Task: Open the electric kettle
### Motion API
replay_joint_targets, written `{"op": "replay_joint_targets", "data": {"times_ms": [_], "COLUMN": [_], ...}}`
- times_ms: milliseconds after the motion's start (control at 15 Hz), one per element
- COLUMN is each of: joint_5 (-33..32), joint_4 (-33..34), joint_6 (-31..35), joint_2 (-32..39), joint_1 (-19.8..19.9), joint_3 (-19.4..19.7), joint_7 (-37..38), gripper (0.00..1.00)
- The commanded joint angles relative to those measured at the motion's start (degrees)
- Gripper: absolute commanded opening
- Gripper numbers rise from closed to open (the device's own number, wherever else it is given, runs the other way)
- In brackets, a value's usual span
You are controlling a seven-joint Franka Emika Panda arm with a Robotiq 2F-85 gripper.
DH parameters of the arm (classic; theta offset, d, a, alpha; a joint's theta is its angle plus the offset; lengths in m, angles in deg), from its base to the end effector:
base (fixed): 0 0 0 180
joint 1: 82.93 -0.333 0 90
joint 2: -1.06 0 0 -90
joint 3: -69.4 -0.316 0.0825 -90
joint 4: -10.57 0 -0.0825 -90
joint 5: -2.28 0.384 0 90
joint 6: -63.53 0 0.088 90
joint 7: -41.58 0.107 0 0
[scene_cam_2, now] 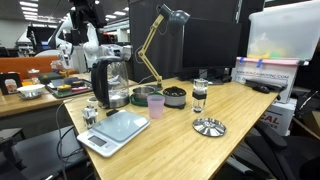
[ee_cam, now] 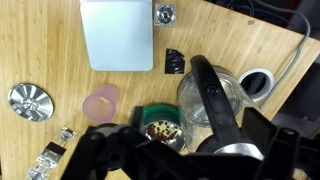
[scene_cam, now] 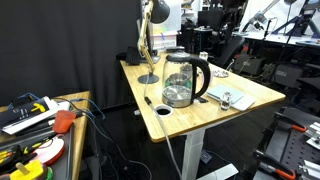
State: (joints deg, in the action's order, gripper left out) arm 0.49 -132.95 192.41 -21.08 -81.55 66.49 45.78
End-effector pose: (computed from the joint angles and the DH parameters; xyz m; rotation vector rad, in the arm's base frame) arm 0.4292 0.0109 0.4325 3.0961 -0.0481 0.2051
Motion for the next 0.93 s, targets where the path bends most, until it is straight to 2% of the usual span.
{"op": "replay_joint_targets", "data": {"times_ms": [0,267,333,867], "joint_5": [-0.74,1.17,0.0,0.71], "joint_4": [0.57,0.83,0.01,0.01], "joint_6": [0.14,-0.38,-0.12,-0.08], "joint_2": [1.57,3.23,1.94,2.73], "joint_1": [-1.63,-3.66,-2.78,-3.72], "joint_3": [1.46,2.35,1.62,2.06], "joint_7": [-7.2,-14.64,-11.25,-13.51], "gripper": [1.0,1.0,1.0,1.0]}}
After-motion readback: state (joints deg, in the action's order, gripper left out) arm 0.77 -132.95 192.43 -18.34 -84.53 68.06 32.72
